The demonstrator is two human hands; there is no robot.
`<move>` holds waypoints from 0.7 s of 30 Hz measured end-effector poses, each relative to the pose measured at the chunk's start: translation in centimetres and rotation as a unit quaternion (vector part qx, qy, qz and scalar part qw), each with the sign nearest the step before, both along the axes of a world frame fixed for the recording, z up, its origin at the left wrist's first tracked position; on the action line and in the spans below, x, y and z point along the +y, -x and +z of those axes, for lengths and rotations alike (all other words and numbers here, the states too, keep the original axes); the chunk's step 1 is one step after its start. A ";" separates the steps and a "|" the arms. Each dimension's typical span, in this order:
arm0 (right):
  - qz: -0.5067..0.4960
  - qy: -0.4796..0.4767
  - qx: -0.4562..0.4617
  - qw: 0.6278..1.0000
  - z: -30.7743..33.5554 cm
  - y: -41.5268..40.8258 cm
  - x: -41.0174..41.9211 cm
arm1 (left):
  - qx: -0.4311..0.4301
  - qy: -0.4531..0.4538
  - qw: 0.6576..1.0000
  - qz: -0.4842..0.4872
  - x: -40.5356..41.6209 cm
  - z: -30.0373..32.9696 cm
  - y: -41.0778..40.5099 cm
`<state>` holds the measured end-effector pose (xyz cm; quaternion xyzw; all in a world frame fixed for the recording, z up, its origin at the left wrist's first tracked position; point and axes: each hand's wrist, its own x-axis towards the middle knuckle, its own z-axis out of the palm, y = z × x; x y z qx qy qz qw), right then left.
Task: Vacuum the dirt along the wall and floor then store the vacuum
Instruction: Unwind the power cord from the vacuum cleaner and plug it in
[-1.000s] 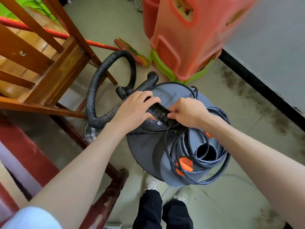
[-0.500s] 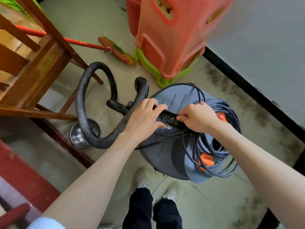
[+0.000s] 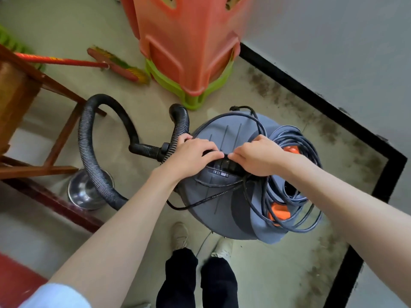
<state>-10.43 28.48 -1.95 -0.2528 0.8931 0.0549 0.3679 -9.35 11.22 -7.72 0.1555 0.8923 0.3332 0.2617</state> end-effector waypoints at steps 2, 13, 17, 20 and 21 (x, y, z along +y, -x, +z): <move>-0.007 -0.002 -0.016 1.000 -0.3 0.0 0.3 | -0.002 0.001 1.000 0.007 0.7 0.0 -0.1; -0.084 0.014 0.020 0.996 0.7 -3.0 3.6 | -0.001 -0.014 0.997 0.071 5.1 0.7 -2.1; -0.141 0.026 0.005 0.990 2.6 -4.7 6.1 | 0.024 -0.026 0.997 0.068 7.6 2.9 -3.7; -0.171 0.048 0.010 0.984 4.2 -5.9 7.8 | 0.046 -0.022 0.997 0.057 9.0 5.2 -4.4; -0.177 0.057 0.014 0.982 4.8 -6.3 8.2 | 0.054 -0.022 0.997 0.056 9.2 5.9 -4.7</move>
